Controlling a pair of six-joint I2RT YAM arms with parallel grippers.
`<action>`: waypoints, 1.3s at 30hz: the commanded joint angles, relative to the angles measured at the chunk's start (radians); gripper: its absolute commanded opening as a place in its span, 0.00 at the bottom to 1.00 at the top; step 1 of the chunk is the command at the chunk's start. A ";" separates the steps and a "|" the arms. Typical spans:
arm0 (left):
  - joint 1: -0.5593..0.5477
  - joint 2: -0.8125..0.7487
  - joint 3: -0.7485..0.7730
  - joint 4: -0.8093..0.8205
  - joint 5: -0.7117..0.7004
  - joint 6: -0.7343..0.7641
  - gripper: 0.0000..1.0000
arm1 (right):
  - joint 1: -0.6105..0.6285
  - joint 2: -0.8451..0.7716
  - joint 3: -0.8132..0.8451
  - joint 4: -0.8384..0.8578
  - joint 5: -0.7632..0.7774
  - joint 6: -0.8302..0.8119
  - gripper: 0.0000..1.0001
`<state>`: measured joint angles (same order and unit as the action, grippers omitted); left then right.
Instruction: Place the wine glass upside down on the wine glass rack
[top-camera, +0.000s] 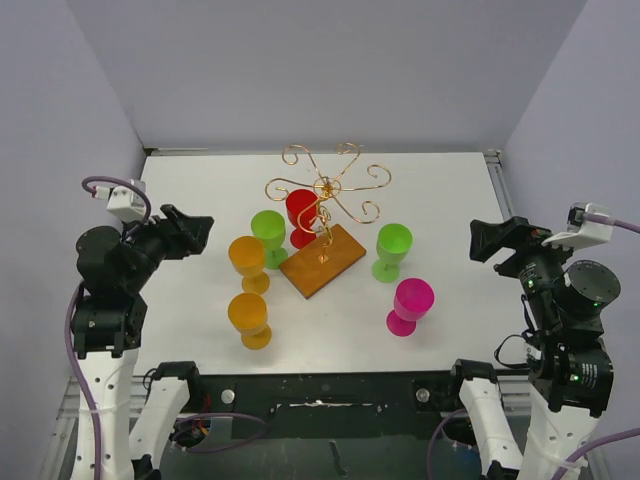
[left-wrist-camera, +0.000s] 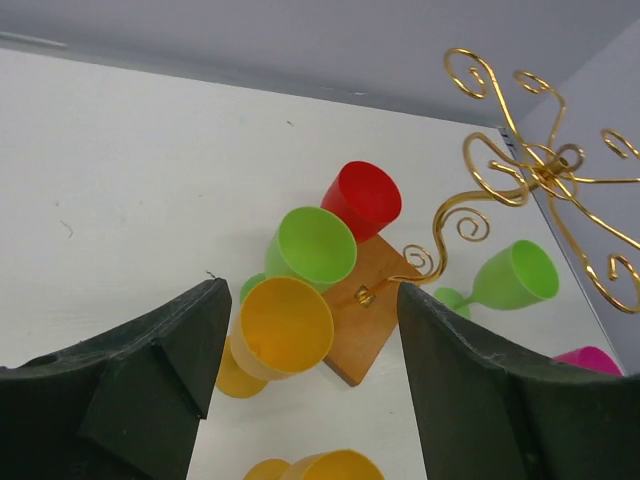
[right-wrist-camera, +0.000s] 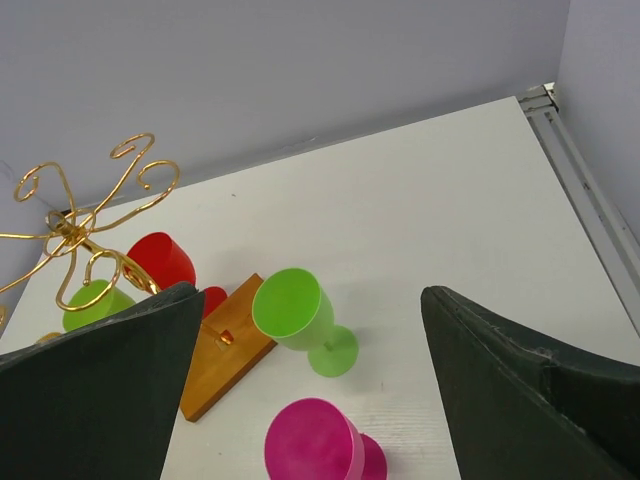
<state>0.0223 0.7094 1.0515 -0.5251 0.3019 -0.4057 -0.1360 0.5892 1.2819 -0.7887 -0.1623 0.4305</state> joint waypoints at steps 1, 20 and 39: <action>-0.021 -0.044 -0.020 0.105 0.141 0.029 0.67 | -0.010 -0.007 -0.022 0.021 -0.074 0.005 0.96; -0.158 -0.050 -0.104 0.254 0.137 0.027 0.68 | -0.012 0.207 -0.123 -0.015 -0.233 -0.021 0.76; -0.160 0.012 -0.094 0.341 0.036 -0.016 0.68 | 0.333 0.629 -0.184 0.175 0.132 0.068 0.40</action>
<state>-0.1360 0.7334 0.9386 -0.2878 0.3634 -0.4084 0.1722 1.1828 1.0958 -0.6987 -0.0963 0.4866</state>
